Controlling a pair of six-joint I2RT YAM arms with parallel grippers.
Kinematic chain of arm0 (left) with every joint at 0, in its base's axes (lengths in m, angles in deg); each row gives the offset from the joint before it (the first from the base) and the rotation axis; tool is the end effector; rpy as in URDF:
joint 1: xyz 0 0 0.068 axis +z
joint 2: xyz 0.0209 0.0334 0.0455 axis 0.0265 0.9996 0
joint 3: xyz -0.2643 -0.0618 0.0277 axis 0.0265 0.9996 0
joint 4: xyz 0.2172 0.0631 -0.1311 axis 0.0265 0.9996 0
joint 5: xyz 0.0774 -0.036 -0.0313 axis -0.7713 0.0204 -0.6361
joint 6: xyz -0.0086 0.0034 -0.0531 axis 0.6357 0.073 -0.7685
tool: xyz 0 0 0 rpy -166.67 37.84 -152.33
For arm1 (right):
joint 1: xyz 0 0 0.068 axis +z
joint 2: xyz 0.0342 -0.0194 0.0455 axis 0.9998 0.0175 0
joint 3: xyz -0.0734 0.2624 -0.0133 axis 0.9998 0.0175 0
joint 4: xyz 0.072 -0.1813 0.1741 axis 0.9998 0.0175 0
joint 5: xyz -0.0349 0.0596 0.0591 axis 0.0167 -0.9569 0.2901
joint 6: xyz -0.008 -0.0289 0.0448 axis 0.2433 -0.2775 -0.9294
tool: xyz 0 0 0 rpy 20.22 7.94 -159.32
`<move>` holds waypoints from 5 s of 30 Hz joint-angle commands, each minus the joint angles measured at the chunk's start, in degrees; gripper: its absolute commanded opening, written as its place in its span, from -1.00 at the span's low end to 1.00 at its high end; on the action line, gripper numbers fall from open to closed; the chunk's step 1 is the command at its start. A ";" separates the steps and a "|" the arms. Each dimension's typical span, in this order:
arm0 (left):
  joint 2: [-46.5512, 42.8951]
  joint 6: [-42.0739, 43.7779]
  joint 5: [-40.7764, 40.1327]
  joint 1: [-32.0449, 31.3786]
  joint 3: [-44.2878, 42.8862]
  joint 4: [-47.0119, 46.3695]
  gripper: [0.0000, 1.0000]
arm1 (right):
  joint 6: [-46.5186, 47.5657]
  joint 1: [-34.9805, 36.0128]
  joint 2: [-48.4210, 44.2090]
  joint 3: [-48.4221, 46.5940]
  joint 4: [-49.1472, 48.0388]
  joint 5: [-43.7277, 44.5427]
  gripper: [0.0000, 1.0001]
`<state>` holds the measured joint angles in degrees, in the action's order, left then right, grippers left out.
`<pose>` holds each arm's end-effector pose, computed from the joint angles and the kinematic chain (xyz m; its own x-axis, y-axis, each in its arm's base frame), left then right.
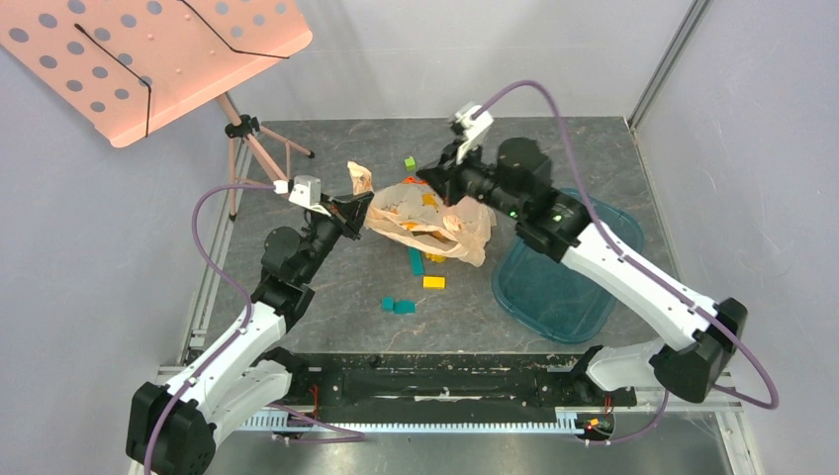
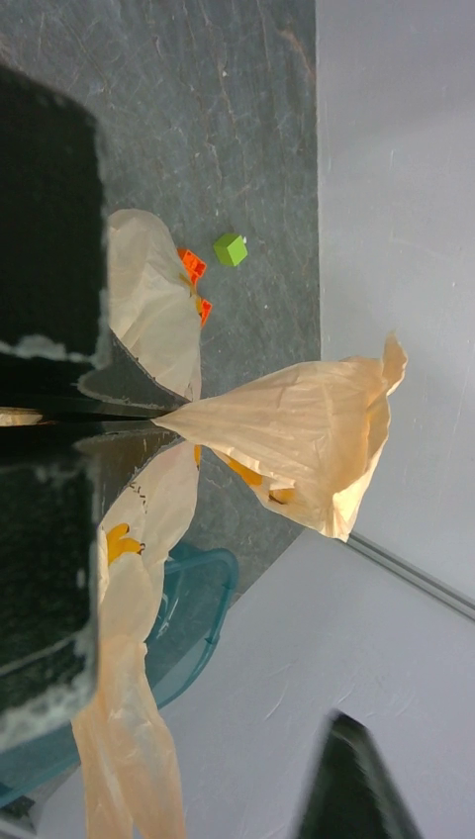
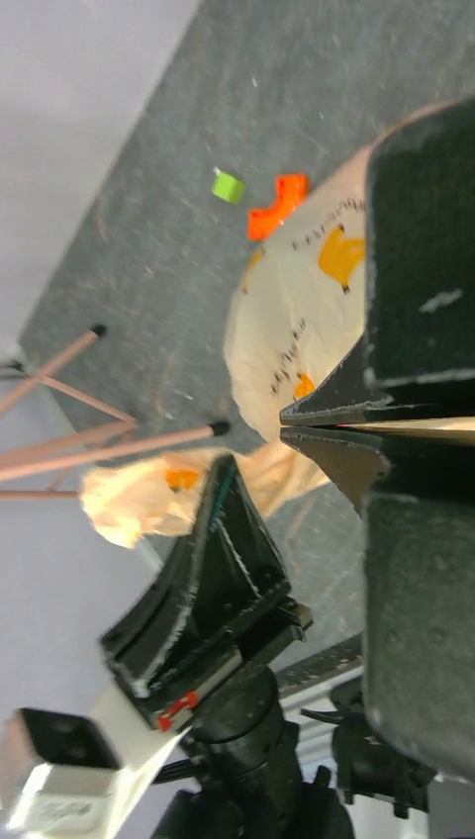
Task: Take the fake fruits out of the plastic bag
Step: Adjust the plastic bag at the center of the board.
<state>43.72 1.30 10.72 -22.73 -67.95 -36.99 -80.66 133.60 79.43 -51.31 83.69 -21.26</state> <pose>0.1875 -0.0882 0.3043 -0.0233 -0.3887 -0.9211 0.5234 0.7802 -0.3425 0.2178 0.2213 0.4283 -0.1552 0.0134 -0.9878 -0.7754 0.6179 0.1302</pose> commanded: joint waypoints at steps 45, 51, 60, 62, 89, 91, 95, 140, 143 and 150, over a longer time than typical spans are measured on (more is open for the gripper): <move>-3.96 -4.52 -3.15 -0.29 -1.06 0.85 -0.96 | -11.75 10.77 22.90 0.70 1.47 30.42 -1.00; -5.80 -4.66 -7.89 -0.30 0.30 2.86 -0.96 | -9.70 9.52 20.03 3.52 2.78 35.12 -1.00; -7.42 -4.06 -12.40 -0.32 0.95 7.07 -0.96 | -8.63 3.12 12.75 10.33 2.77 32.59 -1.00; -7.58 -3.99 -12.94 -0.29 0.98 7.83 -0.96 | -7.99 1.85 11.17 11.61 2.94 31.89 -1.00; -5.43 14.24 -17.39 -0.27 -38.28 55.90 0.99 | -6.07 -0.30 10.66 12.48 -2.40 16.05 -0.98; -5.01 13.47 -14.21 -0.28 -41.51 57.37 0.99 | -6.29 -0.28 10.62 12.57 -2.58 16.02 -0.98; -2.50 10.30 -7.38 -0.70 -46.89 59.48 0.31 | -6.82 -0.30 10.79 12.36 -3.12 15.44 -0.99; 30.36 4.18 -22.37 -21.18 -29.15 32.89 -0.96 | -10.79 -2.66 10.91 15.87 -6.28 13.33 -1.00; 32.59 4.14 -23.01 -20.01 -28.83 31.79 -0.96 | -10.95 -3.20 11.79 15.98 -6.29 13.26 -1.00; 36.86 2.21 -22.06 -15.23 -26.72 26.48 -0.96 | -11.95 -4.59 15.84 15.83 -9.37 13.35 -1.00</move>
<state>78.77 5.97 -10.77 -40.70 -95.46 -4.55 -91.40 130.04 92.61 -35.37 77.42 -7.99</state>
